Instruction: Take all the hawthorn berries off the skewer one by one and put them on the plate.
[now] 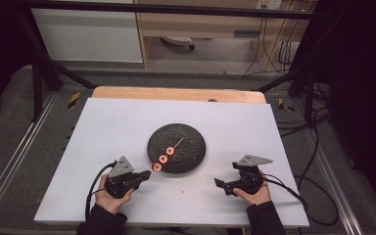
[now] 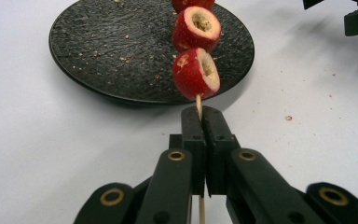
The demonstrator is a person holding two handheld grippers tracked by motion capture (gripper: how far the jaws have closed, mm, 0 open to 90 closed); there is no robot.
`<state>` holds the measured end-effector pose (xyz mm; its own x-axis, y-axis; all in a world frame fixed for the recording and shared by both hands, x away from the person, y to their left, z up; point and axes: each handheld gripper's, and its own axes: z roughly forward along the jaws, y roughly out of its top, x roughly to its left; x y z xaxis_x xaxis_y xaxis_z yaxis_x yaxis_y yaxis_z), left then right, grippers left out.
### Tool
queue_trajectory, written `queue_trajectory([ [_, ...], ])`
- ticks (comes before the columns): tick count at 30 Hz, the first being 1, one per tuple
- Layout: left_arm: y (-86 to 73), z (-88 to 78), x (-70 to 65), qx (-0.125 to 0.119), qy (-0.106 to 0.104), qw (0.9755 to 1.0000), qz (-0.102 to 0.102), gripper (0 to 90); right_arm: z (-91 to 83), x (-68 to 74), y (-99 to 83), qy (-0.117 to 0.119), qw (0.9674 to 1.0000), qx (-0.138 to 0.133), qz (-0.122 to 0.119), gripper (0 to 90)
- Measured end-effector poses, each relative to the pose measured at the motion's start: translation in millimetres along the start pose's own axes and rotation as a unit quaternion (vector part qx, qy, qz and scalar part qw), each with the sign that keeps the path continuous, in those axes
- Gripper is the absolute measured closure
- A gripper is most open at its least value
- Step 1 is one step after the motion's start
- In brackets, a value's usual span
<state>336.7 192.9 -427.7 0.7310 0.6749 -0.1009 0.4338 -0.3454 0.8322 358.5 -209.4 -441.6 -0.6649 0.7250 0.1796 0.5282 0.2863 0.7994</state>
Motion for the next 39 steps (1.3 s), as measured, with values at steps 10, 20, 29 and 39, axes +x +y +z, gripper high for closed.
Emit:
queue_trajectory([
  [10,-1.0,-1.8,0.2,-0.008,-0.007,0.9999,-0.005,88.2,13.6,18.1,21.2,0.006,1.0000,-0.005,0.002,0.6],
  [20,-1.7,-2.9,-0.9,-0.016,-0.008,0.9998,0.000,88.2,29.1,41.6,49.8,0.029,0.9992,-0.026,0.005,1.4],
  [29,-2.7,0.8,-7.2,-0.013,-0.014,0.9998,0.010,88.2,58.5,61.5,73.2,0.068,0.9956,-0.053,0.036,7.0],
  [39,-3.4,3.1,-10.3,-0.012,-0.020,0.9997,0.012,88.2,77.2,63.8,78.9,0.085,0.9919,-0.066,0.066,19.8],
])
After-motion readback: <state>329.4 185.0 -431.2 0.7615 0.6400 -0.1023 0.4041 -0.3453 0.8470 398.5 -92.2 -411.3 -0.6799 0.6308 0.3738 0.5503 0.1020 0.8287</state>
